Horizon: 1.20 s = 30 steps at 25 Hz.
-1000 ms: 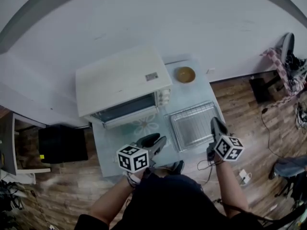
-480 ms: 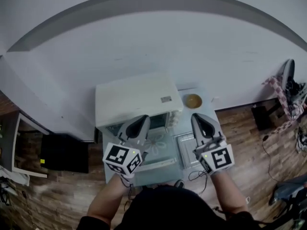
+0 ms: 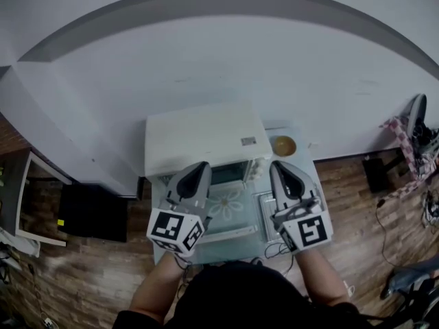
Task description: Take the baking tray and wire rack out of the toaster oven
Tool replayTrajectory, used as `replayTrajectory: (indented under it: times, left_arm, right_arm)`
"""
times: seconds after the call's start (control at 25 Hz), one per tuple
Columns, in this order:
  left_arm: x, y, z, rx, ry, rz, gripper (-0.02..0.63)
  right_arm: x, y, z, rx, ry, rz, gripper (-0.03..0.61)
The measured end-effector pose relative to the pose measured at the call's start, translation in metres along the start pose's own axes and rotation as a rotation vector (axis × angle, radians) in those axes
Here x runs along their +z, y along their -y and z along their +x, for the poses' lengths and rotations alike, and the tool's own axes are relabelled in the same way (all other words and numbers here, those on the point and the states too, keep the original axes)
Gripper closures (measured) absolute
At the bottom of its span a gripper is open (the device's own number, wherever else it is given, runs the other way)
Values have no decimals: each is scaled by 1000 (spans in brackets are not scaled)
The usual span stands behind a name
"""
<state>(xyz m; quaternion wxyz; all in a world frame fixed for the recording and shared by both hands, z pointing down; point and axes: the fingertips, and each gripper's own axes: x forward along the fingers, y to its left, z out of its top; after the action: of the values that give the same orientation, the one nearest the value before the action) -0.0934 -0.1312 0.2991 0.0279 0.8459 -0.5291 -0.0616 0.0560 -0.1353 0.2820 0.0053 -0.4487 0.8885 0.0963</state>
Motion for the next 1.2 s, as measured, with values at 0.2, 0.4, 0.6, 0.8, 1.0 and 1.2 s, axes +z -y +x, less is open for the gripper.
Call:
replayTrajectory:
  times: [0.2, 0.4, 0.6, 0.8, 1.0, 1.2]
  left_arm:
    - [-6, -9, -4, 8, -11, -9, 607]
    - [-11, -17, -2, -2, -18, -23, 607]
    - [-15, -24, -3, -18, -23, -34, 607]
    - [-14, -36, -4, -25, -21, -39, 607]
    - [-13, -44, -11, -38, -18, -52, 607]
    - [-16, -49, -15, -62, -20, -57, 607]
  right_arm:
    - [-6, -4, 3, -12, -20, -9, 574]
    - [-12, -6, 9, -21, -33, -12, 574]
    - [-15, -10, 13, -41, -48, -20, 574]
    - [-15, -15, 20, -61, -51, -18, 574]
    - [-17, -18, 23, -89, -58, -19, 574]
    - [-17, -27, 27, -93, -53, -15, 574]
